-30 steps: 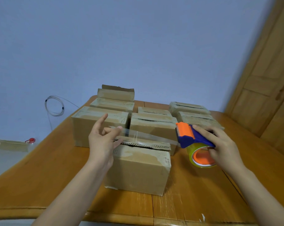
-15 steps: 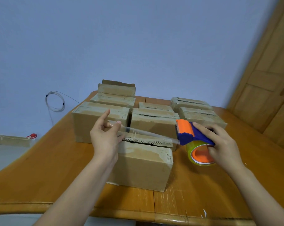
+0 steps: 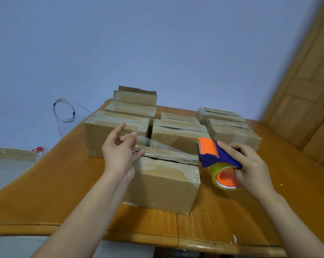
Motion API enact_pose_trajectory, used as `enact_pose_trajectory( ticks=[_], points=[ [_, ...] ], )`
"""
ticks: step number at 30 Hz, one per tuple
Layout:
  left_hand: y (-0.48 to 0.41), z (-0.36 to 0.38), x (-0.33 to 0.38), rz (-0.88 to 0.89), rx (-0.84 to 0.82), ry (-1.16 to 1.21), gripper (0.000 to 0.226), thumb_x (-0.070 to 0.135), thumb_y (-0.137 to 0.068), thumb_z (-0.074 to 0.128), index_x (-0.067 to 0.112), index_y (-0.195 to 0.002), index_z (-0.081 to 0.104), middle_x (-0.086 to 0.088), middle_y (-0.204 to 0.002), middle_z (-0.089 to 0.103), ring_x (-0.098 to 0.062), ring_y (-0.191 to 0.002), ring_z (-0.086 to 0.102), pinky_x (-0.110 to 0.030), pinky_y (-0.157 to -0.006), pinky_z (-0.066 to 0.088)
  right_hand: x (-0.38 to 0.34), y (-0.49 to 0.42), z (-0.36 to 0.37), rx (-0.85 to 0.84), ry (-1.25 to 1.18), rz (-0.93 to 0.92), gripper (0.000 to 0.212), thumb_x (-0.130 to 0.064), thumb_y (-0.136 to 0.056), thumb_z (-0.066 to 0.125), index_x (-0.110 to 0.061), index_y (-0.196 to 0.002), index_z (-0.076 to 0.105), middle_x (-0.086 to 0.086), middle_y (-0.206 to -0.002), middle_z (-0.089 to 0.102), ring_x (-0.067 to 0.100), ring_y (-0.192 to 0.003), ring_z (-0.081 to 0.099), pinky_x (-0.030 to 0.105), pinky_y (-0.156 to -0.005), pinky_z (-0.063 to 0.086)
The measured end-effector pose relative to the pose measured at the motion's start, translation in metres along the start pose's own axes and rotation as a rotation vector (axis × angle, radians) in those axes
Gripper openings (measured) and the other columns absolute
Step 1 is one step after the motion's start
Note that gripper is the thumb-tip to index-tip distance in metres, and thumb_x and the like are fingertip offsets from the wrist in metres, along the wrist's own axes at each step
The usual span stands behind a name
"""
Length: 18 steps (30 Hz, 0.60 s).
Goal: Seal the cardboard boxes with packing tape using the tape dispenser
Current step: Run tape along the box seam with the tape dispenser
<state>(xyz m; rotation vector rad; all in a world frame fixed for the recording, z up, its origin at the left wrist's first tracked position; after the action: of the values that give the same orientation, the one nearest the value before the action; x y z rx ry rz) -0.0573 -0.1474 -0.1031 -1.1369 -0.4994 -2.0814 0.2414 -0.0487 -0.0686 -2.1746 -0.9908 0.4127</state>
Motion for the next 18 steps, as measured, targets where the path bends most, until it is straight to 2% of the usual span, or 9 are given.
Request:
enact_pose_trajectory(
  ticks=[8, 12, 15, 18],
  points=[
    [0.000, -0.001, -0.001, -0.012, -0.001, 0.022, 0.044, -0.001, -0.090, 0.061, 0.021, -0.128, 0.056, 0.003, -0.072, 0.048, -0.008, -0.076, 0.061, -0.045, -0.073, 0.059, 0.001, -0.001, -0.006, 0.021, 0.027, -0.011, 0.087, 0.023, -0.054, 0.073, -0.014, -0.131, 0.056, 0.016, -0.106, 0.062, 0.023, -0.096, 0.049, 0.031, -0.065, 0.044],
    [0.000, -0.002, -0.001, -0.014, 0.002, 0.032, 0.043, -0.001, -0.091, 0.061, 0.022, -0.126, 0.057, 0.003, -0.071, 0.049, -0.008, -0.073, 0.060, -0.045, -0.073, 0.060, 0.008, -0.005, -0.019, 0.056, -0.029, 0.045, 0.088, 0.028, -0.057, 0.066, -0.015, -0.133, 0.055, 0.016, -0.110, 0.062, 0.035, -0.096, 0.057, 0.037, -0.067, 0.049],
    [-0.001, -0.002, -0.001, -0.023, 0.016, 0.042, 0.042, -0.001, -0.091, 0.061, 0.022, -0.126, 0.057, 0.003, -0.072, 0.050, -0.009, -0.075, 0.060, -0.046, -0.073, 0.060, 0.009, -0.005, -0.022, 0.057, -0.075, 0.059, 0.089, 0.028, -0.057, 0.063, -0.017, -0.133, 0.055, 0.014, -0.112, 0.061, 0.034, -0.098, 0.056, 0.041, -0.068, 0.052],
    [-0.001, -0.003, -0.001, -0.039, 0.024, 0.056, 0.042, -0.001, -0.091, 0.060, 0.021, -0.127, 0.057, 0.003, -0.075, 0.051, -0.009, -0.074, 0.059, -0.046, -0.074, 0.060, 0.000, -0.004, -0.017, 0.048, -0.021, -0.001, 0.088, 0.027, -0.057, 0.066, -0.017, -0.133, 0.056, 0.013, -0.108, 0.061, 0.030, -0.096, 0.055, 0.036, -0.065, 0.049]
  ],
)
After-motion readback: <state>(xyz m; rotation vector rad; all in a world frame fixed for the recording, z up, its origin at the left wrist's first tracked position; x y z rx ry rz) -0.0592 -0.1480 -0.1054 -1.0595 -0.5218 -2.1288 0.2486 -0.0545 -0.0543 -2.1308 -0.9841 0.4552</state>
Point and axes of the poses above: each hand's wrist, its own y-axis away from the middle knuckle, its own z-axis out of the palm, x = y × z, the point moved 8 cm from there along -y, towards the middle knuckle
